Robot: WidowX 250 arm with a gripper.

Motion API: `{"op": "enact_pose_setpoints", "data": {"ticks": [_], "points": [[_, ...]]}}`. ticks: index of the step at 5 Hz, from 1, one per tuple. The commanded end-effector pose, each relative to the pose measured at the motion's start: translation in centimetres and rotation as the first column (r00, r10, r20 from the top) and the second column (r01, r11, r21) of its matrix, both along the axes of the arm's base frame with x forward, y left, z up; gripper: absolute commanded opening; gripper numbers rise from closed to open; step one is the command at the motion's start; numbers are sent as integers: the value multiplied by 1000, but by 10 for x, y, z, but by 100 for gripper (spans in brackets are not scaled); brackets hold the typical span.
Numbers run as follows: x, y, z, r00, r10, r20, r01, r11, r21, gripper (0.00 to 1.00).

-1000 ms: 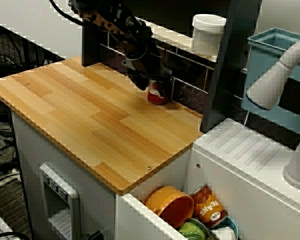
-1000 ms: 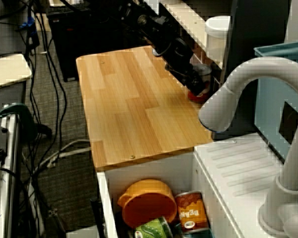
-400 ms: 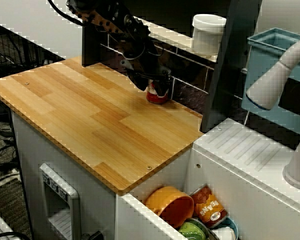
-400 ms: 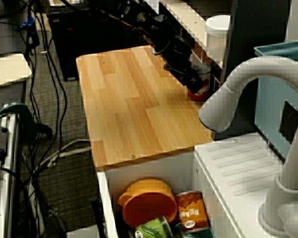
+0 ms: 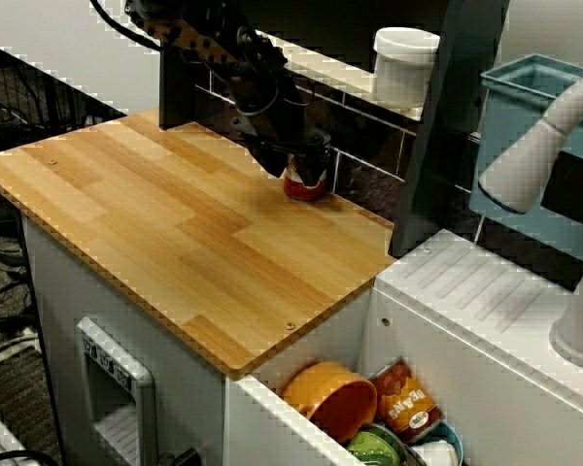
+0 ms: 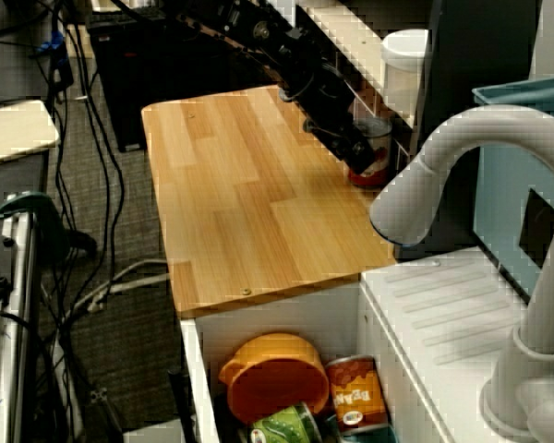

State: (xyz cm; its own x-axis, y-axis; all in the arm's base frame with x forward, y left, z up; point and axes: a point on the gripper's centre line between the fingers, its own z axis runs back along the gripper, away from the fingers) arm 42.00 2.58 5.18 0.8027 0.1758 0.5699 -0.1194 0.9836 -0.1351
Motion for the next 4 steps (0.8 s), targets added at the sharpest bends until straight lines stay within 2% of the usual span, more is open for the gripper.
{"op": "enact_pose_setpoints", "data": {"ticks": [1, 4], "points": [[-24, -4, 20, 998, 1, 67, -1, 1000, -3, 0], [-53, 6, 32, 998, -19, 65, 20, 1000, -24, 0]]}}
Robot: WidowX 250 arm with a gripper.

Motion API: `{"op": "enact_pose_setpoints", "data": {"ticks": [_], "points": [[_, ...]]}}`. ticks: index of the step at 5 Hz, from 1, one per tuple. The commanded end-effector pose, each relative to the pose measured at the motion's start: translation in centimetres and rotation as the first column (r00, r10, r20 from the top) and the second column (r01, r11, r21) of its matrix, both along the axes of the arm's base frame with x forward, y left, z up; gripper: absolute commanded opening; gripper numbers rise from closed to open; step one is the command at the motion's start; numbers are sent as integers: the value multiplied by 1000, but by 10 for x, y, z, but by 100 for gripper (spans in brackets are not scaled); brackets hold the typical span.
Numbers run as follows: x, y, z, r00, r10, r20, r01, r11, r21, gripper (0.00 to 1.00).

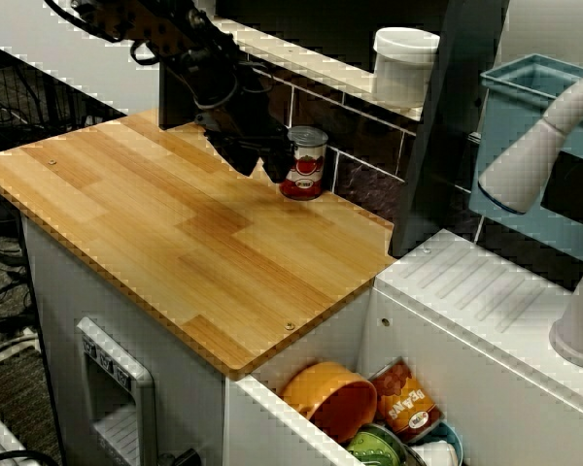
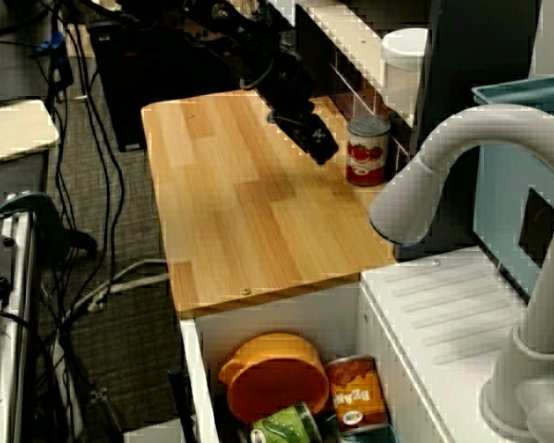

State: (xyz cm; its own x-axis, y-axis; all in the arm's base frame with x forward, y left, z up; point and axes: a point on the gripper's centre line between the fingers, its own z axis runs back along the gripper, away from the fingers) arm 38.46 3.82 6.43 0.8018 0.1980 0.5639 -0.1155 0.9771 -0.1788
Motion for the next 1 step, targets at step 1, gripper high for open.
{"op": "enact_pose_setpoints", "data": {"ticks": [1], "points": [[-27, -3, 23, 999, -28, 45, 28, 1000, 7, 0]]}}
